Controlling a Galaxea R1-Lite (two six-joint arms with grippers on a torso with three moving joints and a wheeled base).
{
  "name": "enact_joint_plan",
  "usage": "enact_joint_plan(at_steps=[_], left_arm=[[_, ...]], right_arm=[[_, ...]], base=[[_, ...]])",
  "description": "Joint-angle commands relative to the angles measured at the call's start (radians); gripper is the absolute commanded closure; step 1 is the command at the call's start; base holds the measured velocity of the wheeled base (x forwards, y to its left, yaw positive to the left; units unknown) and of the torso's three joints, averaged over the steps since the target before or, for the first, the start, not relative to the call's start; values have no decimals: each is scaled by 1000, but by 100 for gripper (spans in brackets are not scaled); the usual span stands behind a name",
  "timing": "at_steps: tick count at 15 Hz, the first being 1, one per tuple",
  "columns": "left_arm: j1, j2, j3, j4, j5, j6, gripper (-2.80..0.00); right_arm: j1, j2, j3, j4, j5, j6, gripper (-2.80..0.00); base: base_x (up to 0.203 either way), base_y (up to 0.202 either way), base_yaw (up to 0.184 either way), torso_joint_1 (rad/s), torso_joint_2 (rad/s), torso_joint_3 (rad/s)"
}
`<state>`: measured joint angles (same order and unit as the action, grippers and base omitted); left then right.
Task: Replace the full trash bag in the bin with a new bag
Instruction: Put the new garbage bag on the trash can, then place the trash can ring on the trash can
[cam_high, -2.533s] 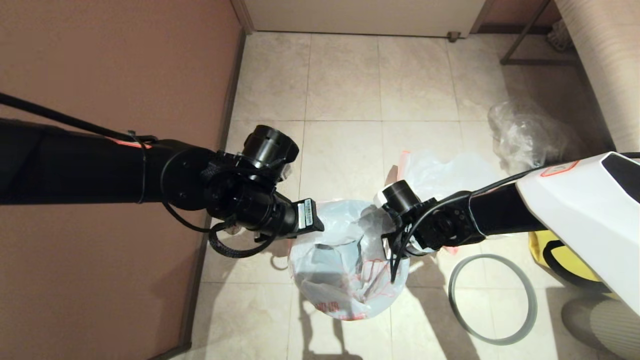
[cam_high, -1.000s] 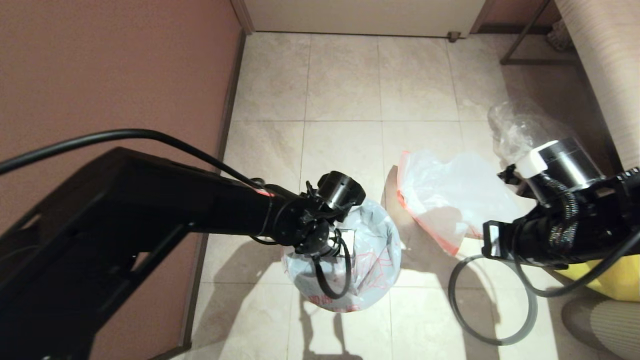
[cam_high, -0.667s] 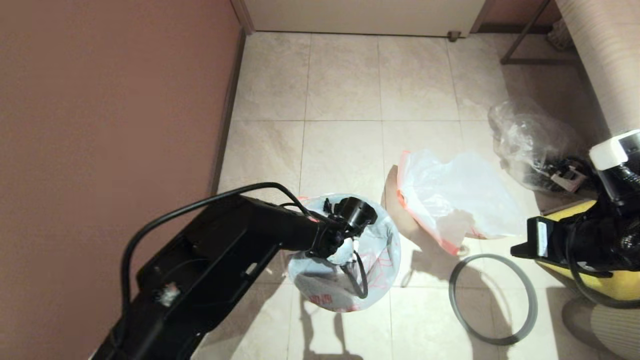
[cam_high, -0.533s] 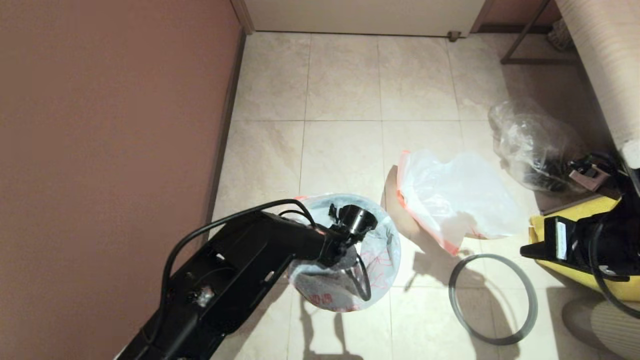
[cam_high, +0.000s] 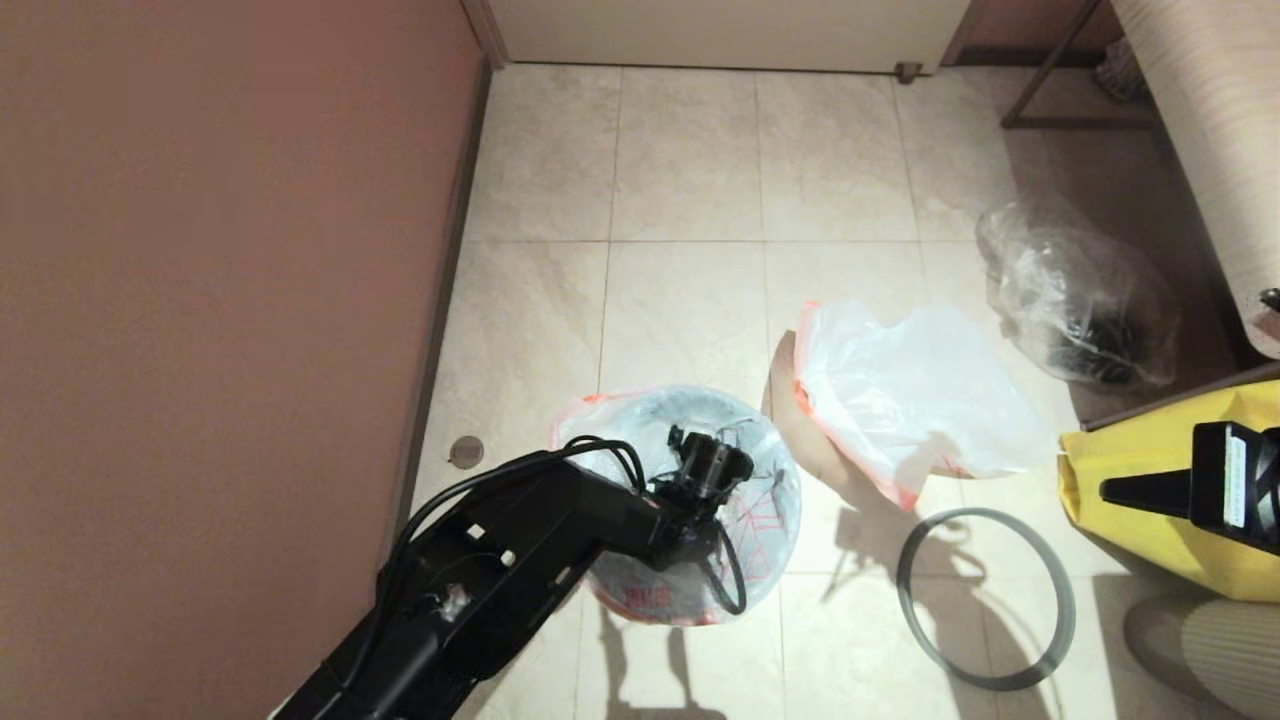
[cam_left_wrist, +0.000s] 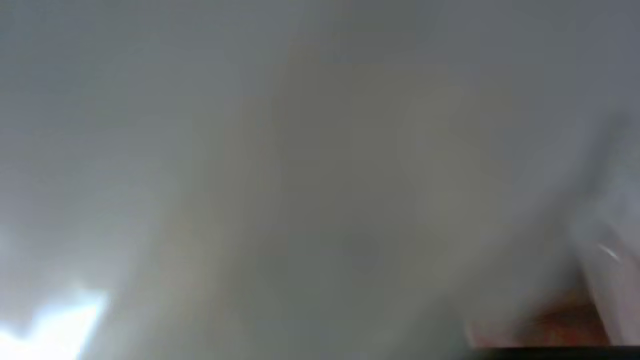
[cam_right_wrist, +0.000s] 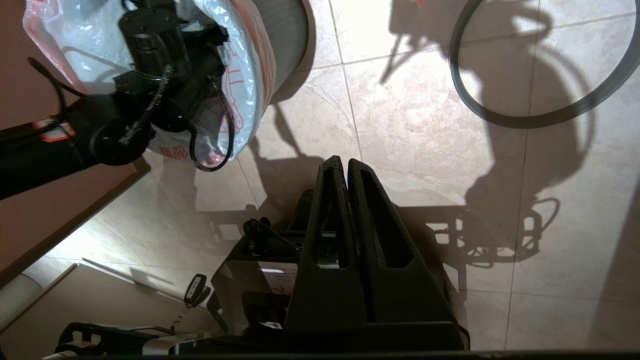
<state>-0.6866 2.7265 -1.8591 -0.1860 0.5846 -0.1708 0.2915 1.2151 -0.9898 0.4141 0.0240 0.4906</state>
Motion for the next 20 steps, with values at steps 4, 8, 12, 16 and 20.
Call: enact_joint_plan(at_steps=[4, 8, 12, 16, 20], left_arm=[[-73, -369, 312, -19, 2, -98, 0], [-116, -713, 567, -34, -19, -185, 0], [-6, -877, 573, 127, -33, -180, 0], [27, -997, 496, 236, -55, -167, 0], [-6, -995, 486, 238, -55, -143, 0]], right_arm=[[-23, 22, 8, 40, -7, 41, 0], [-85, 183, 16, 35, -43, 66, 0], [-224, 518, 16, -121, -50, 30, 0], [-377, 906, -38, -386, -59, -223, 0], [-530, 1162, -260, -479, -131, -470, 0]], base=[[0, 0, 0, 0, 0, 0], [0, 0, 0, 0, 0, 0], [0, 0, 0, 0, 0, 0], [0, 0, 0, 0, 0, 0], [0, 0, 0, 0, 0, 0]])
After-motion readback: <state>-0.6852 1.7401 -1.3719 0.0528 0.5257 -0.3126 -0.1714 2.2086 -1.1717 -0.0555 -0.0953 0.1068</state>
